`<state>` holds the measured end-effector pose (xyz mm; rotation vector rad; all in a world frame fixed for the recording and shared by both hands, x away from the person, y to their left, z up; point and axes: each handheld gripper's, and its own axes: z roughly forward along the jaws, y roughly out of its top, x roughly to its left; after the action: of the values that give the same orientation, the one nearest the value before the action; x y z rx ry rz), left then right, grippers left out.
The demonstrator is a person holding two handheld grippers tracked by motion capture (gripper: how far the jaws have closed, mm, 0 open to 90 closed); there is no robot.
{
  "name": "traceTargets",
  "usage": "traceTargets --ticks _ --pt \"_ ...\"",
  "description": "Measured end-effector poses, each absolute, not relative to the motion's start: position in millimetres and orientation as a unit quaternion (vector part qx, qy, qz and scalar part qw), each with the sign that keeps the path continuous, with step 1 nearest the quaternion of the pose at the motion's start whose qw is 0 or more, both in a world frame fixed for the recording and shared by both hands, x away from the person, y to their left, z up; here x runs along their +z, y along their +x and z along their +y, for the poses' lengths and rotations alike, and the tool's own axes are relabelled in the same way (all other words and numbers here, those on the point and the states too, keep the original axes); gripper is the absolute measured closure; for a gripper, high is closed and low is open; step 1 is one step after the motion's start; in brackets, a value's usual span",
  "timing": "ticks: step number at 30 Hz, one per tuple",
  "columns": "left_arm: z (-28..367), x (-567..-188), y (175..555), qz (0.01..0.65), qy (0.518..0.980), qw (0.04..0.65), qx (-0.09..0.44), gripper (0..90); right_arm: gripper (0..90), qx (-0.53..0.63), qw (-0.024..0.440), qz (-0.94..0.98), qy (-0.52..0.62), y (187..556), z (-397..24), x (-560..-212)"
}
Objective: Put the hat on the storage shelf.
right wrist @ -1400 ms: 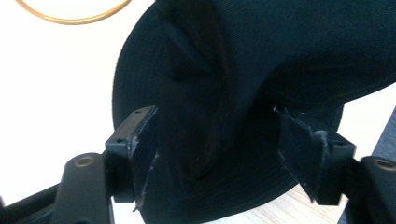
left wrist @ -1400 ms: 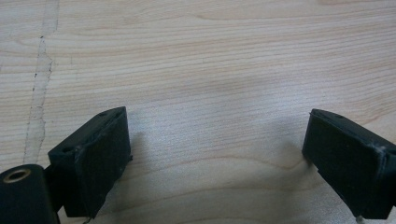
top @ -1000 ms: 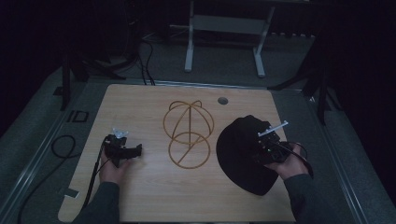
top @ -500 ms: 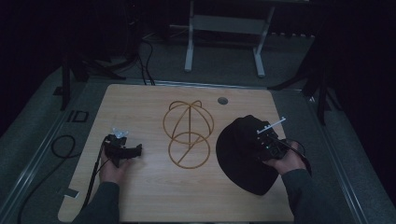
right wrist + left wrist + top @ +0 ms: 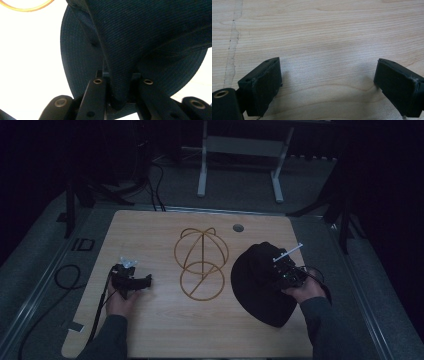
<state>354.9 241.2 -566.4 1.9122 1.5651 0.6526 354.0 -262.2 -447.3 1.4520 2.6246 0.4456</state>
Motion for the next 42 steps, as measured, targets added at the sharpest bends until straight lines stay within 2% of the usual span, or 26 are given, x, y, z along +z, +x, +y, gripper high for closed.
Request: traceTargets --ticks 7,42 --pt "241 -566 355 0.586 0.716 0.289 0.244 7.9 86.6 0.144 0.061 0.868 0.471 355 -262 -440" --pt "241 -567 355 0.587 0.715 0.290 0.244 7.9 87.0 0.138 0.087 0.895 0.416 365 -255 -397"
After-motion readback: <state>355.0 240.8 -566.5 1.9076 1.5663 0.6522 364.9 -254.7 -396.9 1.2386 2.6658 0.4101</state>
